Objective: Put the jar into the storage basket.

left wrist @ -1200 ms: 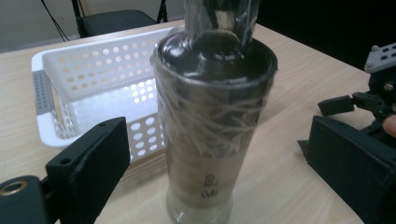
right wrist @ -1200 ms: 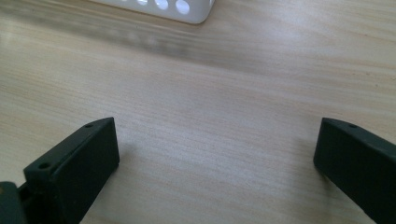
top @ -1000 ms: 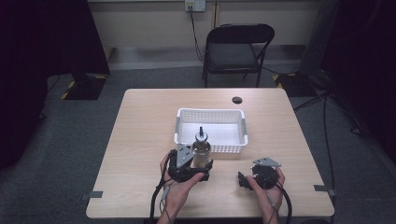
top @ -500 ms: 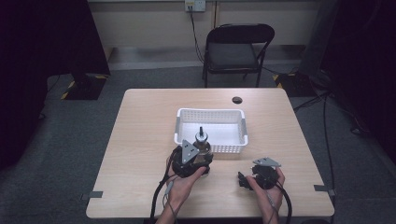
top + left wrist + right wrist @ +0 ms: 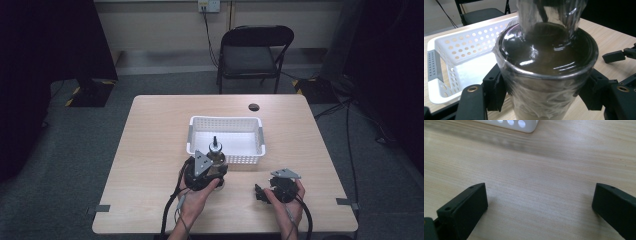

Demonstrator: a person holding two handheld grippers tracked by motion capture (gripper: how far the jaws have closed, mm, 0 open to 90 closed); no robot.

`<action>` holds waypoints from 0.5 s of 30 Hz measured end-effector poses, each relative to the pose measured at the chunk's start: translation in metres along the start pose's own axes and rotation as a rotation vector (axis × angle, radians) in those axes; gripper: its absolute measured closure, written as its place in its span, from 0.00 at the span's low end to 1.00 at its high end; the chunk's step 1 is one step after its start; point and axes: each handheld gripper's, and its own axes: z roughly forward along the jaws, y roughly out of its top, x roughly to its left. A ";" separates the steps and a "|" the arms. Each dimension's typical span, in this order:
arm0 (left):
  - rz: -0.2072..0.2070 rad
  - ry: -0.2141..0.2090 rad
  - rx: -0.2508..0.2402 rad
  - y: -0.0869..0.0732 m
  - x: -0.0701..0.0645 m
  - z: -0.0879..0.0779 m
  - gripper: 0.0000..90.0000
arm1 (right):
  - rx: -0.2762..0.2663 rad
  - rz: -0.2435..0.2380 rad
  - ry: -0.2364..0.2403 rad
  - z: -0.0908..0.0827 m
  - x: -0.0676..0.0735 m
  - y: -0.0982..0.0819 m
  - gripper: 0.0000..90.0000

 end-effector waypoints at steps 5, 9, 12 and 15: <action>-0.017 -0.028 -0.004 0.002 0.002 -0.003 0.37 | 0.000 0.000 0.000 0.000 0.000 0.000 0.00; -0.021 -0.022 -0.024 0.008 0.004 -0.009 0.37 | 0.000 0.000 0.000 0.000 0.000 0.000 0.00; -0.015 -0.021 -0.025 0.011 0.005 -0.012 0.37 | 0.000 0.000 0.000 0.000 0.000 0.000 0.00; -0.005 -0.018 -0.028 0.017 0.006 -0.017 0.37 | 0.000 0.000 0.000 0.000 0.000 0.000 0.00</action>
